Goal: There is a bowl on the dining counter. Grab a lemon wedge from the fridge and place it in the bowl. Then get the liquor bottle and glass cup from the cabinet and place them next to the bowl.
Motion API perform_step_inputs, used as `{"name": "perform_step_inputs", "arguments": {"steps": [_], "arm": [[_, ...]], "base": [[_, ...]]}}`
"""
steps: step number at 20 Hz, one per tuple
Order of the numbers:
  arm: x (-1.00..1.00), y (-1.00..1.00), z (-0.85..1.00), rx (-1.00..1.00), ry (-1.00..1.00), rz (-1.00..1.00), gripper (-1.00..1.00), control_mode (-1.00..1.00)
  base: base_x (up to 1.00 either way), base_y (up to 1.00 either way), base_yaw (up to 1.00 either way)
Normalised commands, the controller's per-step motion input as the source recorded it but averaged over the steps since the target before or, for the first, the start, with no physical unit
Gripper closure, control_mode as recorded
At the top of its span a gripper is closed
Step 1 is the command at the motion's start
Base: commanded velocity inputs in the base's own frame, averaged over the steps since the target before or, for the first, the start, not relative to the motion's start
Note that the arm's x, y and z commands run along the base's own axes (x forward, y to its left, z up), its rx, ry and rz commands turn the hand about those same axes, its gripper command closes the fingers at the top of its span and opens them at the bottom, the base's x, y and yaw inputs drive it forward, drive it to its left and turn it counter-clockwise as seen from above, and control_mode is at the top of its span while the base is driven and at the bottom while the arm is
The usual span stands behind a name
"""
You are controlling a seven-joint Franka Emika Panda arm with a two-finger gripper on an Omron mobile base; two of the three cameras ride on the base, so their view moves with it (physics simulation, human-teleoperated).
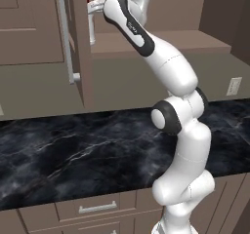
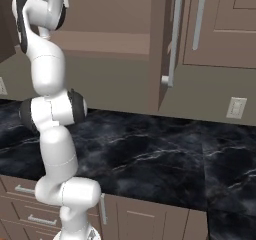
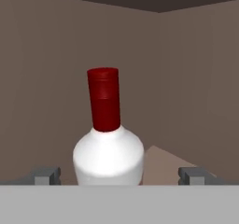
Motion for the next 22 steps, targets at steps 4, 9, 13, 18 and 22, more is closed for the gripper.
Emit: {"name": "perform_step_inputs", "arguments": {"steps": [4, 9, 13, 18, 22], "arm": [[0.0, 0.0, -0.24, 0.0, -0.02, 0.0, -1.0, -1.0], [0.0, 0.0, -0.17, 0.02, -0.01, 0.0, -1.0, -1.0], [0.03, 0.1, -0.14, 0.07, 0.0, 0.0, -1.0, -1.0], [0.08, 0.14, -0.11, 0.1, 0.0, 0.0, -1.0, -1.0], [0.18, 0.06, -0.02, 0.08, 0.0, 0.0, -1.0, -1.0]], "base": [[0.0, 0.0, 0.0], [0.0, 0.0, 0.0], [0.0, 0.0, 0.0], [0.0, 0.0, 0.0], [0.0, 0.0, 0.0]]}}
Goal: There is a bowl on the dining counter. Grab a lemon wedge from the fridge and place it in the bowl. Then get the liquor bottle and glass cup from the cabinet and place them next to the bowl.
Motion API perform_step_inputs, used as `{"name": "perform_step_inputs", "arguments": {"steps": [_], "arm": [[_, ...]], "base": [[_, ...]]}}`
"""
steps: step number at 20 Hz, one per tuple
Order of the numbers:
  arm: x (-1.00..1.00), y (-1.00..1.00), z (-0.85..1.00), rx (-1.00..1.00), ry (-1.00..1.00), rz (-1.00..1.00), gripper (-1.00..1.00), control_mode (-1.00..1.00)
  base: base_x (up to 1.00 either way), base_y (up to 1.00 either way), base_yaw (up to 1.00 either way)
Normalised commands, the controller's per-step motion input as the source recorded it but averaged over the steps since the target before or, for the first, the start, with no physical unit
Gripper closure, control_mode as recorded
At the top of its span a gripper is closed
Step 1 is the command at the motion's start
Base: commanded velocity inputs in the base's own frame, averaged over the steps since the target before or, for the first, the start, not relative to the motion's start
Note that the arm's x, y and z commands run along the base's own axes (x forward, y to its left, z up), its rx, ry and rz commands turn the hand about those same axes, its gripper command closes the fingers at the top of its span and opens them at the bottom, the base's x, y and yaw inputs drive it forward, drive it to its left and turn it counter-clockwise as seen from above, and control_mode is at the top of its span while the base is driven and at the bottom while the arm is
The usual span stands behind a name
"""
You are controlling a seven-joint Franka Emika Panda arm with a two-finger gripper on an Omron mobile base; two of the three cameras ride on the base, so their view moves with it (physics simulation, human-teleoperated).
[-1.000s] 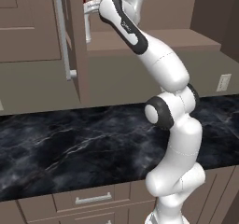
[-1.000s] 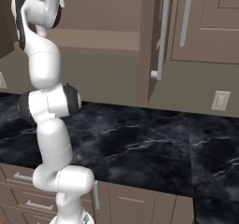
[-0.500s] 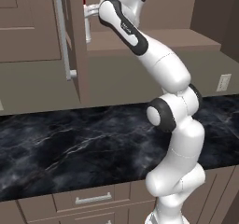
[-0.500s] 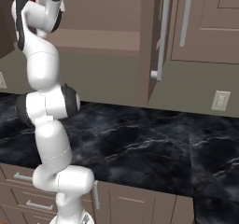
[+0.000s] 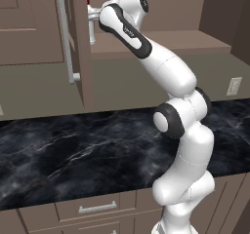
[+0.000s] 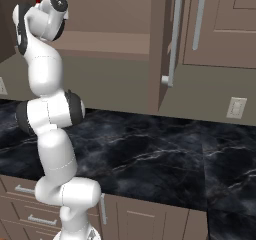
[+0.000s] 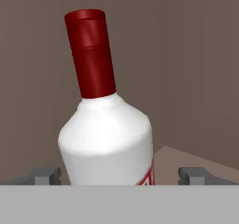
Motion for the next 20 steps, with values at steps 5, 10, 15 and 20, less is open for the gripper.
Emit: {"name": "perform_step_inputs", "arguments": {"steps": [5, 10, 15, 20], "arm": [[0.31, 0.0, 0.0, 0.05, 0.0, 0.0, 1.0, -1.0], [0.27, 0.0, 0.0, 0.02, -0.01, 0.0, 1.0, -1.0], [0.01, 0.0, 0.15, 0.01, -0.09, 0.0, 1.0, -1.0], [-0.62, -0.06, 0.51, 0.01, -0.23, 0.0, 1.0, -1.0]], "base": [[0.0, 0.0, 0.0], [0.0, 0.0, 0.0], [0.0, 0.0, 0.0], [0.0, 0.0, 0.0]]}}
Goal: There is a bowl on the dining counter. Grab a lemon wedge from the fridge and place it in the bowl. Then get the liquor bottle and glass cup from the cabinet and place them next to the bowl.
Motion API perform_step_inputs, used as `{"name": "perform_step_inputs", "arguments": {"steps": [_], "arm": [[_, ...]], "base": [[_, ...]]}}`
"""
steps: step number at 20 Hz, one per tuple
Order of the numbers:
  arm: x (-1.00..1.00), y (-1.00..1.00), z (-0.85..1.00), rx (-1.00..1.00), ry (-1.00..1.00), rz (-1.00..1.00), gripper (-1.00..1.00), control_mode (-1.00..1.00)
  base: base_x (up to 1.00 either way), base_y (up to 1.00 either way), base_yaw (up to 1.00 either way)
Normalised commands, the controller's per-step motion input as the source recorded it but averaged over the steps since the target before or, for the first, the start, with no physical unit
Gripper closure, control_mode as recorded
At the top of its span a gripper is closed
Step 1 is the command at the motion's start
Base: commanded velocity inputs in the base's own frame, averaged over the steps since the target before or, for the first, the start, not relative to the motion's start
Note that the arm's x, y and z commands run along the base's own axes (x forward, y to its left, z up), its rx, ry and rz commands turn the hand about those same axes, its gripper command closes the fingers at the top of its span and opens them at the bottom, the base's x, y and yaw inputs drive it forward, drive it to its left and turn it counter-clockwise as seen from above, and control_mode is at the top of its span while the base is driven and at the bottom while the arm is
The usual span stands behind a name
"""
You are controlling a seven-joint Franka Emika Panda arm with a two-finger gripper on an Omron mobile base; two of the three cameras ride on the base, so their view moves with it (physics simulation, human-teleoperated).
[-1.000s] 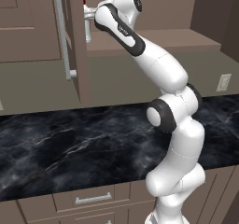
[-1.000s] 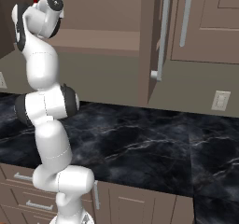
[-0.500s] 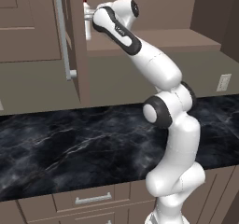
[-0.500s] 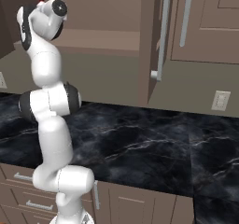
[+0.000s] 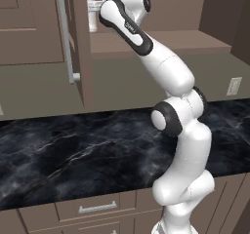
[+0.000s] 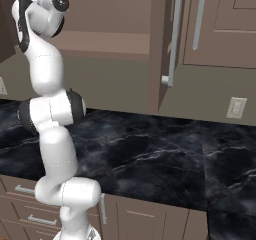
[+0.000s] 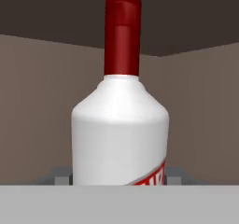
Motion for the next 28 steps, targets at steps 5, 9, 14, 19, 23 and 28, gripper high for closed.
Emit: {"name": "perform_step_inputs", "arguments": {"steps": [5, 9, 14, 19, 23, 28], "arm": [[-1.0, -0.29, 0.29, 0.0, -0.16, 0.0, 1.0, -1.0], [-1.0, -0.51, 0.01, -0.01, -0.04, 0.0, 1.0, -1.0], [-1.0, -0.56, 0.0, 0.0, -0.07, 0.0, 1.0, -1.0], [-1.0, -0.46, 0.0, 0.0, -0.05, 0.0, 1.0, -1.0], [-1.0, -0.31, 0.0, 0.0, -0.01, 0.02, 1.0, -1.0], [-1.0, -0.17, 0.0, 0.0, 0.0, 0.08, 1.0, -1.0]], "base": [[0.0, 0.0, 0.0], [0.0, 0.0, 0.0], [0.0, 0.0, 0.0], [0.0, 0.0, 0.0], [0.0, 0.0, 0.0], [0.0, 0.0, 0.0]]}}
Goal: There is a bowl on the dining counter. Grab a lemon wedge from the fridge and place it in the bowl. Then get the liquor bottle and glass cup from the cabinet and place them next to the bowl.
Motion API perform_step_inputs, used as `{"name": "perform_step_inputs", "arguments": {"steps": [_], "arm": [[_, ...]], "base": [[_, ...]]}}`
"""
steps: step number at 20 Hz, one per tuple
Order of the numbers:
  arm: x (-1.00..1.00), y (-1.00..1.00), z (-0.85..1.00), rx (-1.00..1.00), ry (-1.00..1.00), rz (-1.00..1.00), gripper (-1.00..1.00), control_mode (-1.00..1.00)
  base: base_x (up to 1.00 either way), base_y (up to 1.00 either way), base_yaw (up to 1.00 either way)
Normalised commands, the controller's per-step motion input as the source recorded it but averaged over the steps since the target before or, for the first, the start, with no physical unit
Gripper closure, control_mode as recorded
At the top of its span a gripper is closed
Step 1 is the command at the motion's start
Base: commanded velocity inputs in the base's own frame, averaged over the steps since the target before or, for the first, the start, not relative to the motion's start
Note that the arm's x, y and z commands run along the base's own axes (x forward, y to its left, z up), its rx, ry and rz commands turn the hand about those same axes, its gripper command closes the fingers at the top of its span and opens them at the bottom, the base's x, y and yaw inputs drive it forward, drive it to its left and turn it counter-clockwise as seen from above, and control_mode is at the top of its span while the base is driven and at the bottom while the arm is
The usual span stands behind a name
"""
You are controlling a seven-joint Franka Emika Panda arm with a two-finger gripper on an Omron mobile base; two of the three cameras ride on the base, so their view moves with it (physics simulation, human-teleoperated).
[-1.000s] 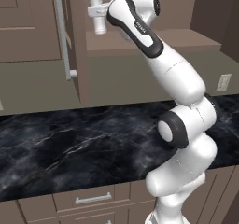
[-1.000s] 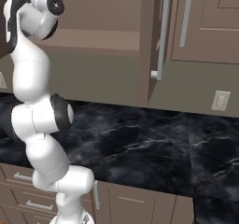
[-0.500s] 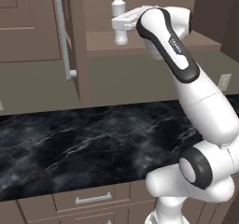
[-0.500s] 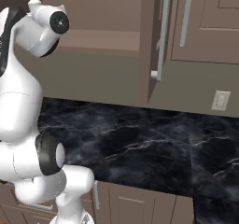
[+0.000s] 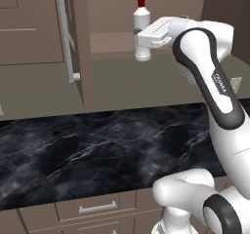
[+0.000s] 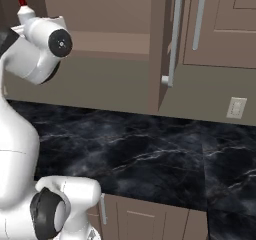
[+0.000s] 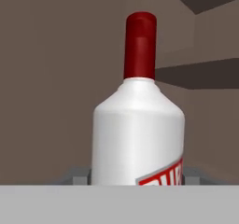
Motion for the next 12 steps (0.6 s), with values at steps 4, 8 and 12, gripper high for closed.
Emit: {"name": "perform_step_inputs", "arguments": {"steps": [4, 8, 12], "arm": [[-1.0, -0.08, 0.0, 0.0, 0.0, 0.06, 1.0, -1.0], [-1.0, -0.1, -0.03, -0.01, 0.02, 0.01, 1.0, -1.0], [-1.0, -0.25, -0.21, -0.04, 0.08, 0.0, 1.0, -1.0]], "base": [[0.0, 0.0, 0.0], [0.0, 0.0, 0.0], [0.0, 0.0, 0.0]]}}
